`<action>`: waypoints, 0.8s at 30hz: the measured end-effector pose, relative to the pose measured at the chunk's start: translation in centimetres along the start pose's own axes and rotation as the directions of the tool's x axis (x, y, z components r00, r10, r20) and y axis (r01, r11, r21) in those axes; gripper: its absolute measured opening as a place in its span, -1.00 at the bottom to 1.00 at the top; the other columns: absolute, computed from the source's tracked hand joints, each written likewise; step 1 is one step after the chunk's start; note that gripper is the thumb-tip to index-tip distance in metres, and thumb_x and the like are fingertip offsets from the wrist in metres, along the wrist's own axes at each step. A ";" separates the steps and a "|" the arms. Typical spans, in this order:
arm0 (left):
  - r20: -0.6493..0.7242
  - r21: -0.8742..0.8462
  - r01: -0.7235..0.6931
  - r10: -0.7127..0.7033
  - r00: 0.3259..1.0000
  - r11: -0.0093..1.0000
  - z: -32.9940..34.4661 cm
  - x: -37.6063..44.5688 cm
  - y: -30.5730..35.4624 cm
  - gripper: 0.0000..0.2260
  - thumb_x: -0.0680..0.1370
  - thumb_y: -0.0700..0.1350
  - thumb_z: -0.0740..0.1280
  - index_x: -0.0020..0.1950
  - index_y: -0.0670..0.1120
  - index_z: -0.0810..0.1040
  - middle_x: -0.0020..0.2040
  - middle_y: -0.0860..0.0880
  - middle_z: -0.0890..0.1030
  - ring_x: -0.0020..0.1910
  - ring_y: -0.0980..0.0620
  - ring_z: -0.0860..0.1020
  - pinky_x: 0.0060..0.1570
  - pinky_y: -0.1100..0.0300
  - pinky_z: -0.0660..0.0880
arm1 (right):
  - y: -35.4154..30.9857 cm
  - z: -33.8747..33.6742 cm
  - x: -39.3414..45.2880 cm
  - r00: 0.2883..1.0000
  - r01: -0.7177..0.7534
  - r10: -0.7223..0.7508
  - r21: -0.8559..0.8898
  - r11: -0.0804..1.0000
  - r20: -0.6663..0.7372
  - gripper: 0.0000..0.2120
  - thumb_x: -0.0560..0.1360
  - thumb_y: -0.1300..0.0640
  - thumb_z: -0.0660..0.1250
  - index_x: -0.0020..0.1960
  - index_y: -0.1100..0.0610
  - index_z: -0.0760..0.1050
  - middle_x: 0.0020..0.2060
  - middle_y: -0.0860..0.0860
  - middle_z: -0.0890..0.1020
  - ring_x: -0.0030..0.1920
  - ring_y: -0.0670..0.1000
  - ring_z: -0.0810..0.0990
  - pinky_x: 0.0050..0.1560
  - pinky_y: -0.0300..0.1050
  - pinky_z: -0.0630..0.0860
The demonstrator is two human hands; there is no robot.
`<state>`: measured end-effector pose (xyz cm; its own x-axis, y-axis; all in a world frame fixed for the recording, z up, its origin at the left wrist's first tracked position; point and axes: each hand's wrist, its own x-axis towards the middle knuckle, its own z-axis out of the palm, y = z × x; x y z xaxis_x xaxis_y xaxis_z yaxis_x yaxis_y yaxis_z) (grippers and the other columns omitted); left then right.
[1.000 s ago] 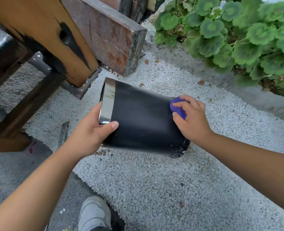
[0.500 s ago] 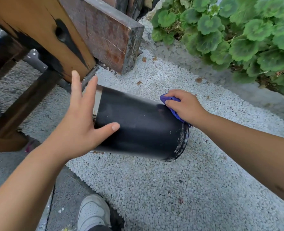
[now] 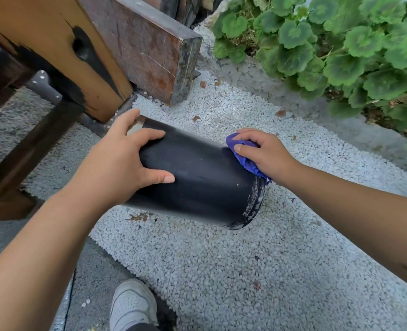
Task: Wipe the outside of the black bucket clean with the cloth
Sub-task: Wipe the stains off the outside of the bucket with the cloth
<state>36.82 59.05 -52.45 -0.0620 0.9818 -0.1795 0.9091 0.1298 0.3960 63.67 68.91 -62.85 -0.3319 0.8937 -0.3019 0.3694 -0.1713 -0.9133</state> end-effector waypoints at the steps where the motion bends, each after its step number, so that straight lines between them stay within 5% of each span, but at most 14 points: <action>1: -0.005 0.005 0.010 -0.010 1.000 1.000 0.1 0.1 0.3 -0.24 0.20 0.19 0.58 0.38 0.13 0.47 0.58 0.00 0.11 0.52 -0.02 0.20 0.41 -0.04 0.25 | -0.1 -0.1 -0.3 1.000 0.012 -0.013 -0.016 1.000 -0.015 -0.86 0.49 0.17 0.43 -0.05 -0.08 0.61 0.22 -0.07 0.54 0.24 -0.06 0.51 0.29 -0.23 0.35; 7: 0.014 0.042 0.018 -0.019 1.000 0.999 0.3 1.0 1.4 -0.20 0.21 0.24 0.55 0.42 0.14 0.43 0.57 -0.01 0.09 0.52 -0.04 0.21 0.42 -0.06 0.25 | 0.2 0.0 -3.2 0.984 0.069 -0.093 -0.156 0.985 -0.151 -0.86 0.50 0.19 0.40 0.04 0.02 0.59 0.23 -0.12 0.49 0.31 -0.06 0.43 0.37 -0.18 0.26; 10: 0.025 0.072 0.044 -0.046 0.999 0.996 0.2 1.7 1.5 -0.18 0.20 0.27 0.54 0.43 0.17 0.40 0.58 0.00 0.07 0.51 -0.04 0.23 0.40 -0.05 0.27 | 0.7 1.3 -5.9 0.954 0.133 -0.198 -0.275 0.952 -0.225 -0.83 0.49 0.04 0.33 0.08 -0.07 0.52 0.28 -0.19 0.41 0.35 0.00 0.32 0.36 -0.16 0.17; 16: 0.042 0.110 0.086 -0.091 0.995 0.990 0.1 2.9 1.7 -0.16 0.17 0.38 0.47 0.42 0.22 0.39 0.60 -0.01 0.03 0.49 -0.12 0.27 0.38 -0.09 0.30 | 3.1 3.1 -10.8 0.927 0.261 -0.360 -0.503 0.824 -0.107 -0.63 0.46 -0.10 0.25 0.24 -0.09 0.35 0.45 -0.06 0.21 0.41 0.22 0.12 0.39 0.05 0.09; 22: -0.116 0.330 0.225 -0.197 0.974 0.917 0.9 2.8 3.1 -0.26 0.22 0.57 0.17 0.32 0.27 0.39 0.55 -0.01 0.17 0.20 -0.32 0.53 0.01 -0.11 0.51 | 4.0 3.4 -10.7 0.877 0.362 -0.481 -0.633 0.684 -0.018 -0.60 0.40 0.05 0.26 0.23 -0.01 0.36 0.42 0.08 0.21 0.35 0.29 0.14 0.48 -0.08 -0.03; 24: -0.160 0.399 0.245 -0.196 0.967 0.884 1.2 3.0 3.8 -0.27 0.25 0.57 0.15 0.28 0.20 0.42 0.46 -0.07 0.29 0.11 -0.33 0.55 -0.19 -0.03 0.43 | 3.9 2.7 -10.0 0.863 0.379 -0.505 -0.672 0.637 0.008 -0.59 0.39 0.07 0.28 0.23 0.00 0.37 0.41 0.09 0.22 0.33 0.33 0.17 0.41 0.01 0.11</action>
<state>40.59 62.30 -52.60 -0.3039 0.9467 -0.1070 0.9525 0.2998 -0.0534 66.04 58.21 -64.14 -0.4803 0.8543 0.1987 0.6922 0.5083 -0.5123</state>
